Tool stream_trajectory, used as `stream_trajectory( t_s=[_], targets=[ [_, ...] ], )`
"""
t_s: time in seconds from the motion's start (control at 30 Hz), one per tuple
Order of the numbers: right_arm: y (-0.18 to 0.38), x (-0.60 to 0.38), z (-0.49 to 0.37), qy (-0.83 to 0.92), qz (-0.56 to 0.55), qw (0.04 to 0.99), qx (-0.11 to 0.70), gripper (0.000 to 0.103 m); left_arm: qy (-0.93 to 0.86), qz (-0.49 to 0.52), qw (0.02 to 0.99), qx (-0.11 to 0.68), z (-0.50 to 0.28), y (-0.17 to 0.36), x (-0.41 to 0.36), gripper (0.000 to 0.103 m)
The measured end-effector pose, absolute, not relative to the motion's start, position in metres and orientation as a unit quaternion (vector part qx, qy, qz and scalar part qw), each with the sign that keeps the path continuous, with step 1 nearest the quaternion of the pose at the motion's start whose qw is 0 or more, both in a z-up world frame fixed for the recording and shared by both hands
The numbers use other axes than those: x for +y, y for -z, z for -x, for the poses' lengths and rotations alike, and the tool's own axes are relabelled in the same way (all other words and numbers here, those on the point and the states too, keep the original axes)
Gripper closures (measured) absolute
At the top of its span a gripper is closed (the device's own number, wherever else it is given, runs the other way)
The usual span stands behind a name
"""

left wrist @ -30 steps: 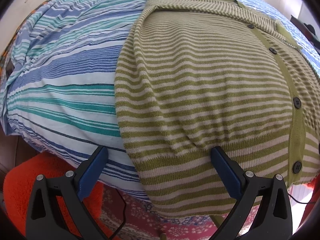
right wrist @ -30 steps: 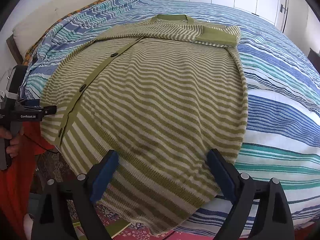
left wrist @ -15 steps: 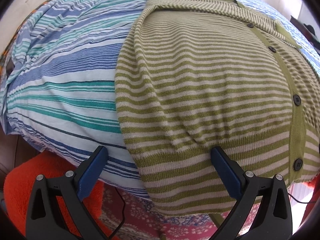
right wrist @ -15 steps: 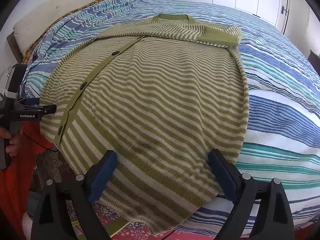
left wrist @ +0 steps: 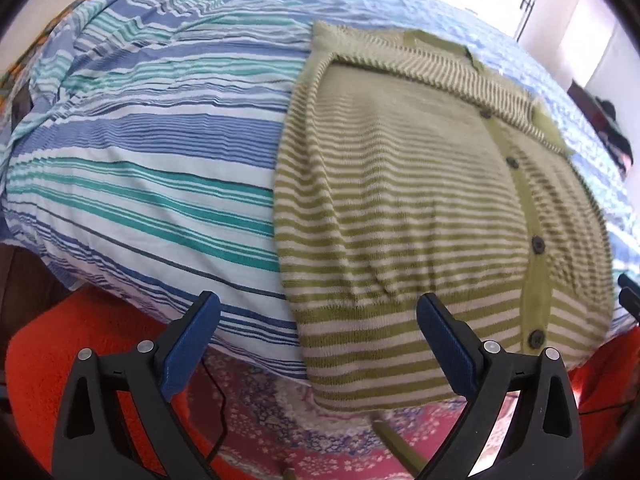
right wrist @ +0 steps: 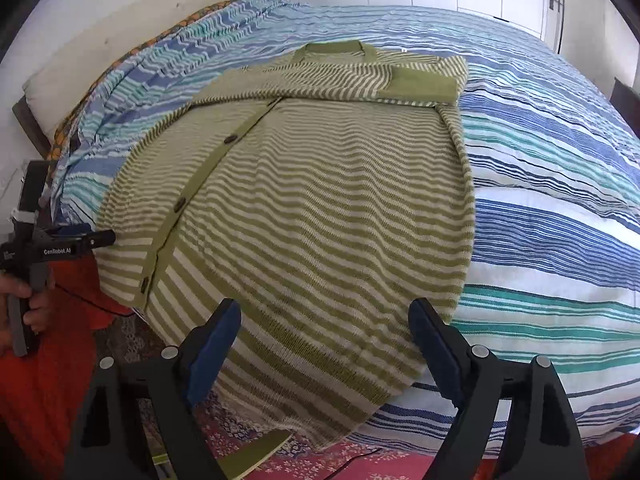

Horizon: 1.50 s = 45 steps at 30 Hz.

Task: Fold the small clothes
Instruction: 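Move both tools to the cardigan hem and position the fingers there, then grasp the hem with both tools and lift it toward the collar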

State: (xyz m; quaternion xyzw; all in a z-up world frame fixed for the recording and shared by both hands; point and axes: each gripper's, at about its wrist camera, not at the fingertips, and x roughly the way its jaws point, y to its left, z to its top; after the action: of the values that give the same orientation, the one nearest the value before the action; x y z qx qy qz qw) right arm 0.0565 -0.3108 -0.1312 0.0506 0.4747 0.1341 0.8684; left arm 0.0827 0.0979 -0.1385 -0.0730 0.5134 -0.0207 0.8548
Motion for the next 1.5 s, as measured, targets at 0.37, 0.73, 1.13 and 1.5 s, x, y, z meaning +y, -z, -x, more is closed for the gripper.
stream_trajectory(
  t_s=[0.37, 0.73, 1.13, 1.5],
  targets=[
    [0.158, -0.391, -0.049, -0.170, -0.302, 0.780, 0.521, 0.021, 0.086, 0.154, 0.790, 0.587, -0.101, 0.184, 0.099, 0.009],
    [0.167, -0.334, -0.056, -0.277, -0.272, 0.731, 0.561, 0.094, 0.137, 0.183, 0.744, 0.628, -0.079, 0.171, 0.092, 0.098],
    [0.111, -0.344, -0.026, -0.317, -0.243, 0.723, 0.563, 0.099, 0.219, 0.169, 0.743, 0.609, -0.071, 0.107, 0.087, 0.099],
    [0.056, -0.361, -0.232, -0.284, -0.283, 0.801, 0.445, 0.099, 0.188, 0.263, 0.778, 0.540, -0.314, 0.073, 0.090, 0.099]
  ],
)
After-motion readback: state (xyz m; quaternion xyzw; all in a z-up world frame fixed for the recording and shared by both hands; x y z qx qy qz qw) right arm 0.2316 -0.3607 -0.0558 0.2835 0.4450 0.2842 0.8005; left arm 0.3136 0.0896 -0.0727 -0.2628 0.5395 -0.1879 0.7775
